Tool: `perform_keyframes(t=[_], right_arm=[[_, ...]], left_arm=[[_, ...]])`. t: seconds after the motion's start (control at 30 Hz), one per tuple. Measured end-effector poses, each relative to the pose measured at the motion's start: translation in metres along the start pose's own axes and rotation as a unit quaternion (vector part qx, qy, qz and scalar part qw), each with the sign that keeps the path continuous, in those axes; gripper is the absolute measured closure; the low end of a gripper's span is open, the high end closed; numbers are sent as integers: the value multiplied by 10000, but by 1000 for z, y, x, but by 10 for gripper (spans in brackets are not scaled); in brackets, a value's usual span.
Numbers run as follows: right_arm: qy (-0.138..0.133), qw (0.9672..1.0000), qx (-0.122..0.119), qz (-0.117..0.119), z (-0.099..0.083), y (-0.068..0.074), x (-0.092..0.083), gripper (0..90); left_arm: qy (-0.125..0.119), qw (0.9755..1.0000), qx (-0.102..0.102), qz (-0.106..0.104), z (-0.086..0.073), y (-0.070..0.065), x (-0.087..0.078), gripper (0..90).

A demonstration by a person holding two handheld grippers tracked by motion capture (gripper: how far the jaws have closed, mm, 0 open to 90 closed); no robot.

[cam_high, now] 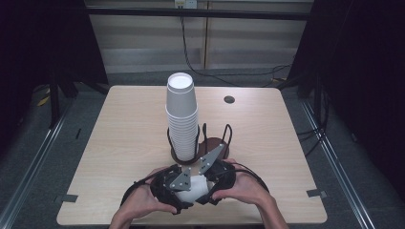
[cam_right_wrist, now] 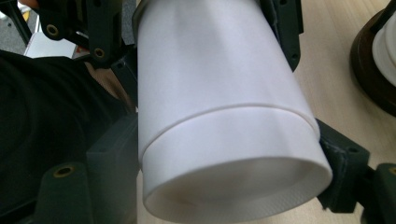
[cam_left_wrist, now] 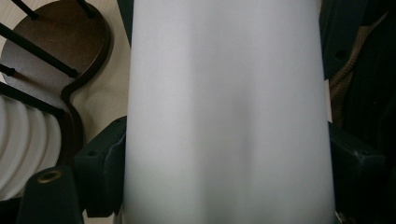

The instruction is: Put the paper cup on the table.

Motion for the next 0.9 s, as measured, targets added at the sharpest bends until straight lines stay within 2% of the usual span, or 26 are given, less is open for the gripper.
perform_keyframes(t=[0.17,0.3,0.37,0.43,0.6,0.77,0.8,0.9], right_arm=[[-4,10000,14,26,-1,1,-1,224],[-43,10000,37,-34,0,1,-3,225],[-84,10000,40,-35,0,1,-5,226],[-103,9999,40,-58,-1,1,-7,230],[-151,9999,41,-62,-2,-2,-8,235],[-167,9998,32,-48,0,-3,-8,237],[-158,9998,59,-51,0,-2,-9,237],[-167,9998,76,-46,0,-3,-9,238]], left_arm=[[-78,10000,23,-36,-1,1,-1,161],[-255,9996,55,-80,0,2,-1,148],[-404,9991,80,-28,0,3,-2,141],[-540,9985,13,-93,1,4,-4,139],[-600,9982,-34,-40,1,6,-5,132],[-800,9968,33,-65,-1,8,-10,136],[-885,9961,-7,-59,-1,7,-11,136],[-952,9954,66,-66,-2,8,-13,135]])
Point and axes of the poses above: each handheld gripper's, and its own axes: x roughly forward along the jaws, z roughly out of its top, y roughly to its left, the point moved 5 cm from there along x, roughly forward along the jaws, and after that the axes turned 12 degrees about -x, right-handed, at the moved point
